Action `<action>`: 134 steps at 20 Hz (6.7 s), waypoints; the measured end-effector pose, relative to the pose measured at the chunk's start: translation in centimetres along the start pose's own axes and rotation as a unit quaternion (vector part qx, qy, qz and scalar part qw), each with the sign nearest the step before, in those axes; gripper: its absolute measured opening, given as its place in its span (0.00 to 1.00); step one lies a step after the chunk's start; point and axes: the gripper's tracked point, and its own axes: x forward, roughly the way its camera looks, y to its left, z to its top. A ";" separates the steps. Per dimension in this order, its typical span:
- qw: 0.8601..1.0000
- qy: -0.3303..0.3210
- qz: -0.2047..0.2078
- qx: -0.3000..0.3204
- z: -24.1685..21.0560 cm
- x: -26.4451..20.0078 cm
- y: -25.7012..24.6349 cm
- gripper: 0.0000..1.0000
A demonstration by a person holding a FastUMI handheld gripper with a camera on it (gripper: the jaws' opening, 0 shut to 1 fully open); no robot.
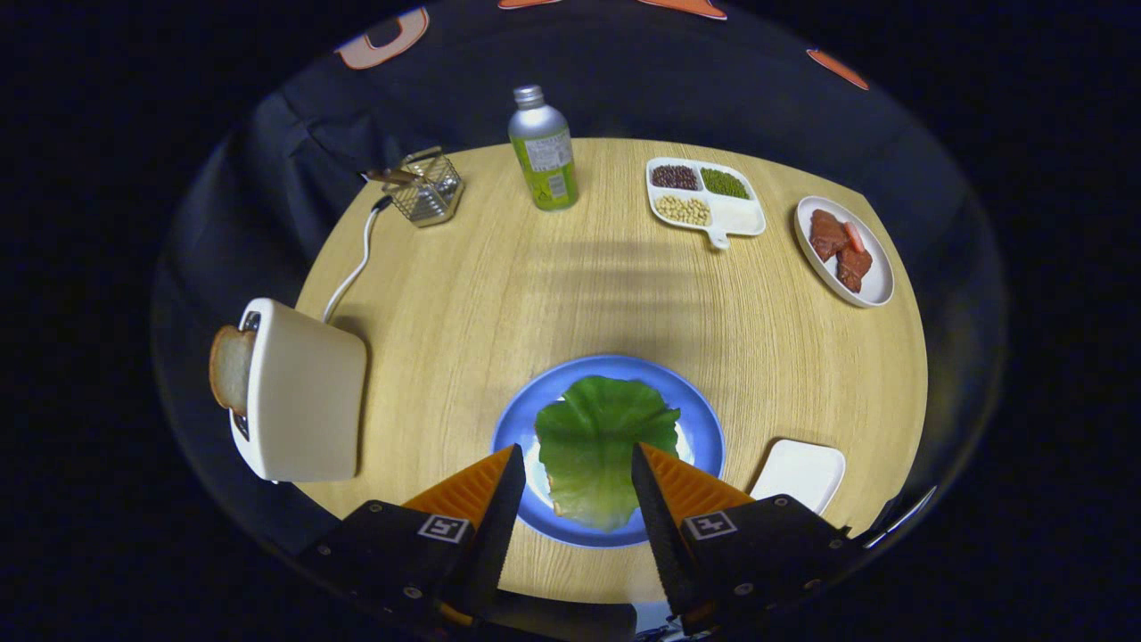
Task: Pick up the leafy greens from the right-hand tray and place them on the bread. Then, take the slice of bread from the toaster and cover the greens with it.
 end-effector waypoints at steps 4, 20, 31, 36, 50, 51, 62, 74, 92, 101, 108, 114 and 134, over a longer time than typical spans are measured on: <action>0.999 -0.022 0.043 -0.014 2.2 -4.9 7.0 0.84; 0.989 0.049 0.115 -0.079 4.0 -5.1 29.2 0.95; 0.989 0.119 0.060 -0.063 3.1 -0.4 31.3 0.56; 0.989 0.125 0.048 -0.064 2.5 0.1 30.5 0.25; 0.979 0.036 0.199 -0.007 5.2 -8.8 27.8 0.14; 0.979 0.027 0.204 -0.003 5.3 -9.5 27.1 0.14; 0.975 -0.036 0.218 0.040 4.5 -12.0 15.9 0.14; 0.963 -0.035 0.251 0.094 0.4 -7.5 5.0 0.14; 0.966 0.024 0.214 0.142 -6.8 5.0 -4.5 0.17; 0.979 -0.008 0.148 0.144 -6.1 4.6 -6.8 0.87; 0.978 -0.152 0.118 0.085 -0.3 -5.0 -9.0 0.97; 0.958 -0.278 0.068 0.038 4.5 -15.6 -10.9 0.99; 0.770 -0.627 -0.112 -0.033 7.4 -45.5 -14.8 0.98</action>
